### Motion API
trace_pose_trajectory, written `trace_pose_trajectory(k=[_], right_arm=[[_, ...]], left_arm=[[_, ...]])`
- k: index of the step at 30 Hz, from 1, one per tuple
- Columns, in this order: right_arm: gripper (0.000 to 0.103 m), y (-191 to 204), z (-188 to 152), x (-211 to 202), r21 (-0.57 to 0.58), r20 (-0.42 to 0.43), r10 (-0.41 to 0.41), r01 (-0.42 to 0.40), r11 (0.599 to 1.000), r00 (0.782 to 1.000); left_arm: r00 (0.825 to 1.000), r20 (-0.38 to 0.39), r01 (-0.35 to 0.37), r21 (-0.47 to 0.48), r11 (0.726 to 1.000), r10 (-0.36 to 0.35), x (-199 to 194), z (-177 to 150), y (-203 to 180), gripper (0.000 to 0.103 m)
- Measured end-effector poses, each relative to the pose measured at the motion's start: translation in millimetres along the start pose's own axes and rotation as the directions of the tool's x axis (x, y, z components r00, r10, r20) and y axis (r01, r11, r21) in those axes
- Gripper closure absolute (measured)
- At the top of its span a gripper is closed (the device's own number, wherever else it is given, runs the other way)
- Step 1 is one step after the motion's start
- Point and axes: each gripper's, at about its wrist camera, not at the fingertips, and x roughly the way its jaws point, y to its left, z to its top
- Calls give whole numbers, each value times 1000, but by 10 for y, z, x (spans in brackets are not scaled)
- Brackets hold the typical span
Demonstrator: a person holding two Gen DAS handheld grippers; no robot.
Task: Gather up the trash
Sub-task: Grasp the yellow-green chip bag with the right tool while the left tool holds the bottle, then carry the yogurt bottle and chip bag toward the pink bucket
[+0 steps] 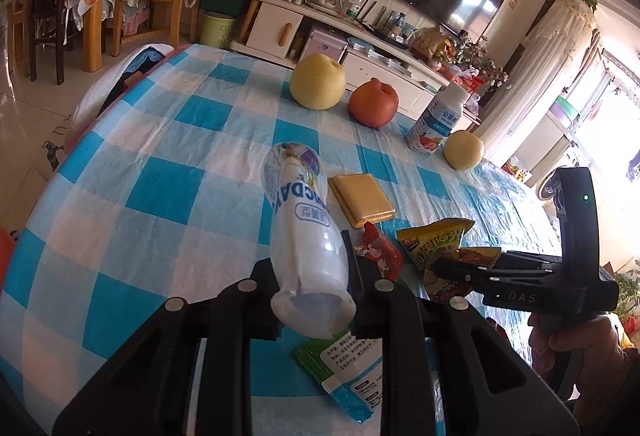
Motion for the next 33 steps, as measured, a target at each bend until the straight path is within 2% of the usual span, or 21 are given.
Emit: trace_pose_trajectory(k=[2,3,4,12,19,23,27,33], right_arm=[[62,-35,16,-18,29,8,15,-15,999,1000],[74,-32,19,-19,28,8,7,-7,1000,1000],[75,-20,20,-19,20,11,-5,5,1000,1000],[83,168,5,-75,-42,66,-66,69,997,996],[85,370,22,-337,-58,179,-82,94,994,980],[85,573,34,-529,-77,252,-49,70,995,966],[85,846,39,-647,-115,291,1,34,993,957],[85,1406,59,-715,-214,303,81,-16,977,950]], left_arm=[[1000,4,1,-1,1000,-1,-16,3,13,79],[1000,5,2,-1,1000,-2,-33,0,9,79],[1000,7,3,-2,1000,-3,-46,-2,11,79],[999,36,5,-17,1000,-4,-180,24,76,79],[997,75,12,-37,999,-10,-365,48,174,79],[994,109,5,-56,998,2,-487,71,250,79],[989,144,-20,-81,997,31,-601,84,343,79],[978,191,-55,-144,988,83,-779,116,565,79]])
